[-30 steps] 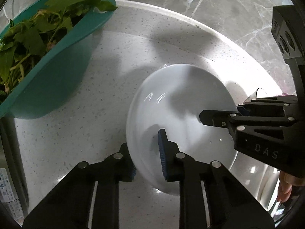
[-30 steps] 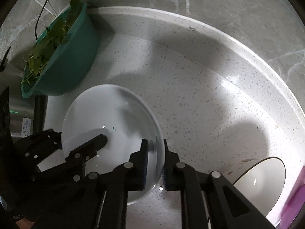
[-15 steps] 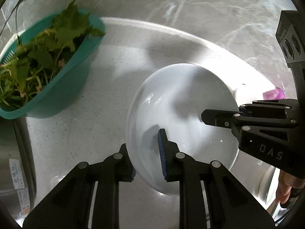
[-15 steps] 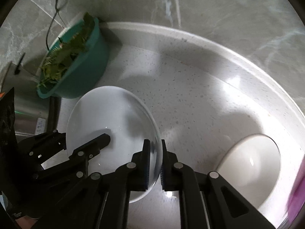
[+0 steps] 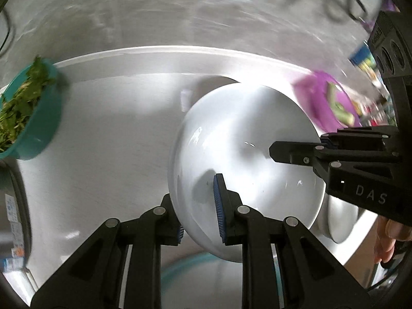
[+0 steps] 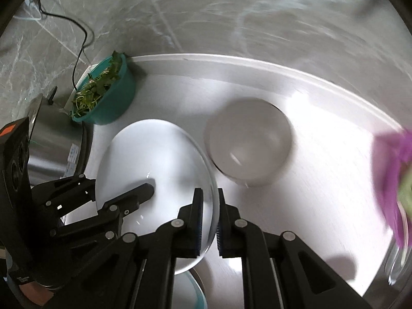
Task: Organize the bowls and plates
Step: 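Carry the white bowl with both grippers and lower it onto the white plate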
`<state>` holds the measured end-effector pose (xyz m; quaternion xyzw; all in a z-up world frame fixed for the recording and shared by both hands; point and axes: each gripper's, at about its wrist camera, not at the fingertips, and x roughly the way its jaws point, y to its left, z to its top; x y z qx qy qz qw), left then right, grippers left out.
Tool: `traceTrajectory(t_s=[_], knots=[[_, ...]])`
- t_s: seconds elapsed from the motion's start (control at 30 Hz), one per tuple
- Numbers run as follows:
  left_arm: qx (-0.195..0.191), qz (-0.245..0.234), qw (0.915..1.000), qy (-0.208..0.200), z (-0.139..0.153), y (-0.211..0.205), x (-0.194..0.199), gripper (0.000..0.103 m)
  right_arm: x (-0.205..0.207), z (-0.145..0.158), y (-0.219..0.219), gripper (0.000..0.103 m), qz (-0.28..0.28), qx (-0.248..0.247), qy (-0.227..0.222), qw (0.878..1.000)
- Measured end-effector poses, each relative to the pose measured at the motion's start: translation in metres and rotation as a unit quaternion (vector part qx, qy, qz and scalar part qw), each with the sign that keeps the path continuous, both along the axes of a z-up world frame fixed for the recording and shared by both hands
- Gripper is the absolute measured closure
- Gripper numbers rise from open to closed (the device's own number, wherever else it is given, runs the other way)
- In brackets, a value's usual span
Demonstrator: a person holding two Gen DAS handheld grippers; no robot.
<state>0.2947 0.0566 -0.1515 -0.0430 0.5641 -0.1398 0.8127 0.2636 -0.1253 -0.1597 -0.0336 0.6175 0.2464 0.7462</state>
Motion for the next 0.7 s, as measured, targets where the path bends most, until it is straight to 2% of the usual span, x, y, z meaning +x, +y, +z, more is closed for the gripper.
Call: traceTrajectory(t_s=[0.3, 0.43, 0.57, 0.7], knots=[[-0.001, -0.073, 0.9971, 0.023, 0.009, -0.149, -0.074, 0.085, -0.052, 0.006, -0.150, 0.092, -0.055, 0.013, 0.012, 0.998], [-0.006, -0.103, 0.9939, 0.038, 0.006, -0.215, -0.091, 0.085, -0.076, 0.001, -0.219, 0.092, -0.087, 0.016, 0.023, 0.996], [-0.001, -0.126, 0.9905, 0.056, -0.008, -0.267, -0.110, 0.085, -0.094, -0.013, -0.264, 0.092, -0.108, 0.012, 0.039, 0.993], [0.007, -0.130, 0.9892, 0.067, -0.027, -0.294, -0.121, 0.085, -0.104, -0.032, -0.289, 0.092, -0.120, 0.013, 0.055, 0.991]])
